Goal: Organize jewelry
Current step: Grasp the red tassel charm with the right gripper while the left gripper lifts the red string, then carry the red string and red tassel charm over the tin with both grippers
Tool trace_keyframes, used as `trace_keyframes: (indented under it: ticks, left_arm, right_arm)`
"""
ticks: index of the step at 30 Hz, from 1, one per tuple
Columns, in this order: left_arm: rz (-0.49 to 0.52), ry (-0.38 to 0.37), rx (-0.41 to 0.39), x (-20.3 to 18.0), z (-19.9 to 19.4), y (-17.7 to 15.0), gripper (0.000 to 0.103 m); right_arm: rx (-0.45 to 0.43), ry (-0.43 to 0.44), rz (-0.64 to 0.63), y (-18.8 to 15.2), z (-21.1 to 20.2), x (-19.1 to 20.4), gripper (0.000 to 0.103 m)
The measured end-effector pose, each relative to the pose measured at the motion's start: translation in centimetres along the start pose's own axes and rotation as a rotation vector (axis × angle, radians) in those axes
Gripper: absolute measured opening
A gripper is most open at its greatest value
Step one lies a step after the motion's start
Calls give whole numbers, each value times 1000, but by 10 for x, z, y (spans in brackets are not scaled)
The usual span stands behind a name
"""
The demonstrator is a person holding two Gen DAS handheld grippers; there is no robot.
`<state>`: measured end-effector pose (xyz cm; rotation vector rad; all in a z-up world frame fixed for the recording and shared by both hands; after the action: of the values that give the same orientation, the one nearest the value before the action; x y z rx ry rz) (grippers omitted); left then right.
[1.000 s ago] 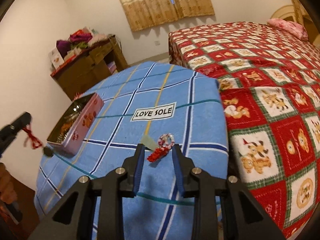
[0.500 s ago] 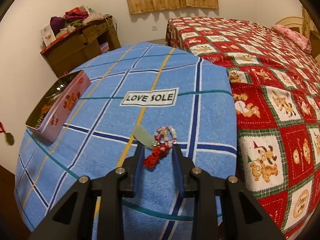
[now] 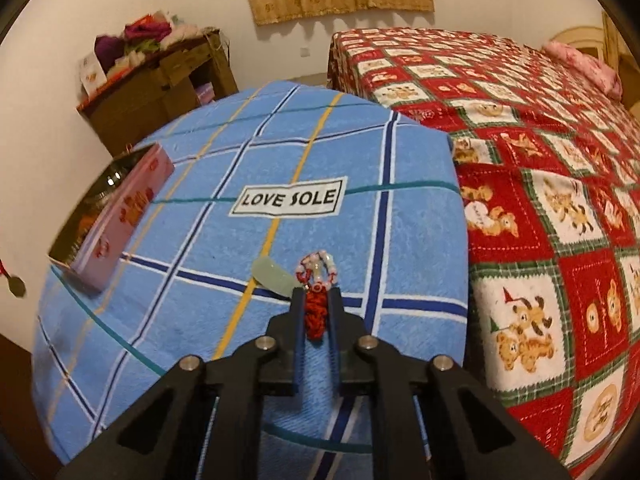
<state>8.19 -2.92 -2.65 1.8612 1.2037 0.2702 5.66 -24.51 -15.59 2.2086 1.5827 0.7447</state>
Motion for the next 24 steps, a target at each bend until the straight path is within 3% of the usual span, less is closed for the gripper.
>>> trace_keyframes:
  ticks: [11,24]
  left_arm:
    - [-26,25,-27,13,-10,3,0]
    - [-43,62,-56,29,-19,8,0]
  right_arm:
    - [-179,129,-1,42,-69,36,13]
    - [-315,250,-105,82,-119,92,13]
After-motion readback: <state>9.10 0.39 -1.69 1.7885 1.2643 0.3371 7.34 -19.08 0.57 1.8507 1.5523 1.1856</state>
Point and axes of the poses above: each gripper's, at about its wrist camera, not at the fingertips, and z roughly the way its jaws point, x to its left, y to its top, the point moved 9 cm from there along z, roughly the way its jaws point, and after that the axes turned 6 degrees about x, right-handed, at the moved point
